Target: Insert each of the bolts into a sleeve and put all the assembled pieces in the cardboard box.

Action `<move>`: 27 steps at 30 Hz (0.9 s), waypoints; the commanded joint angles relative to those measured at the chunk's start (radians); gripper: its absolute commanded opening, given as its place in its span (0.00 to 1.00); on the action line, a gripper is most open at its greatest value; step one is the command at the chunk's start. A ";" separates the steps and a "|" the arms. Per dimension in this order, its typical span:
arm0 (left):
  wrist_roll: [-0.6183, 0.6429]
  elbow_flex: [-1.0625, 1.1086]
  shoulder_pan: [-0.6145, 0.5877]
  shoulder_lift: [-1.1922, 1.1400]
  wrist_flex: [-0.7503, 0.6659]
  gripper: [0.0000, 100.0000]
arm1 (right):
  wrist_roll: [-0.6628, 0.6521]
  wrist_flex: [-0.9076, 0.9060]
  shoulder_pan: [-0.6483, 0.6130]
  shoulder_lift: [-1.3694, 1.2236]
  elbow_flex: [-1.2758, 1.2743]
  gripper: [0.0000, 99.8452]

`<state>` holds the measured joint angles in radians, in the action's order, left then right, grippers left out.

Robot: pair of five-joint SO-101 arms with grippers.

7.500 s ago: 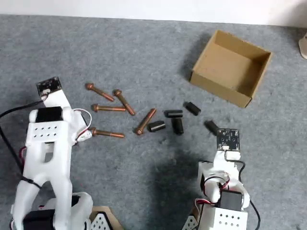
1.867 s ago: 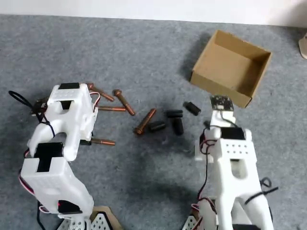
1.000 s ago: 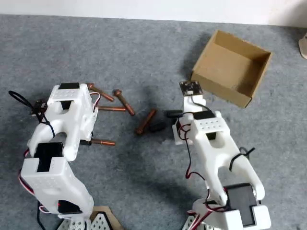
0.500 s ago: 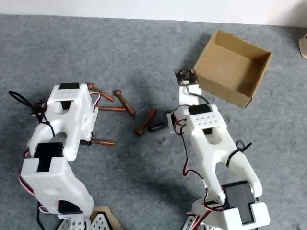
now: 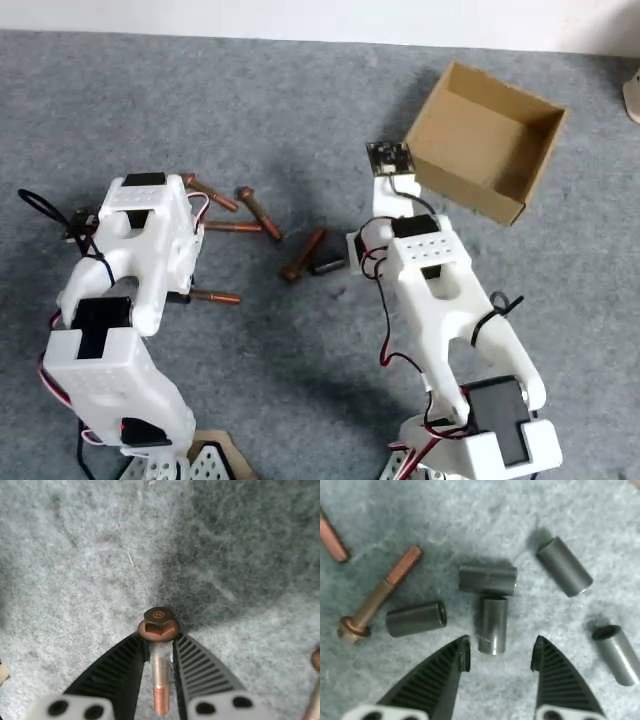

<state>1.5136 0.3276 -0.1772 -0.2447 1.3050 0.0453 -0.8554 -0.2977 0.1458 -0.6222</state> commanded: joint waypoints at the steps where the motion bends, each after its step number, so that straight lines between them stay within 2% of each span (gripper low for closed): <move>1: -0.009 -0.038 0.004 0.007 0.008 0.00 | 0.011 0.038 -0.019 -0.044 0.048 0.19; 10: -0.009 -0.038 0.004 0.007 0.008 0.00 | 0.017 0.045 -0.025 -0.249 0.196 0.19; 20: -0.009 -0.038 0.002 0.007 0.008 0.00 | 0.018 0.045 -0.022 -0.351 0.285 0.19; 22: -0.009 -0.038 -0.001 0.007 0.008 0.00 | 0.018 0.045 -0.022 -0.360 0.286 0.15; 25: -0.008 -0.041 -0.004 0.010 0.014 0.00 | 0.018 0.045 -0.021 -0.360 0.286 0.00; 27: -0.008 -0.038 -0.002 0.015 0.015 0.00 | 0.018 0.045 -0.016 -0.357 0.283 0.02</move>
<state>1.5136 0.3276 -0.1772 -0.2447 1.3050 0.0545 -0.8278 -0.3023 -0.2117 -0.3782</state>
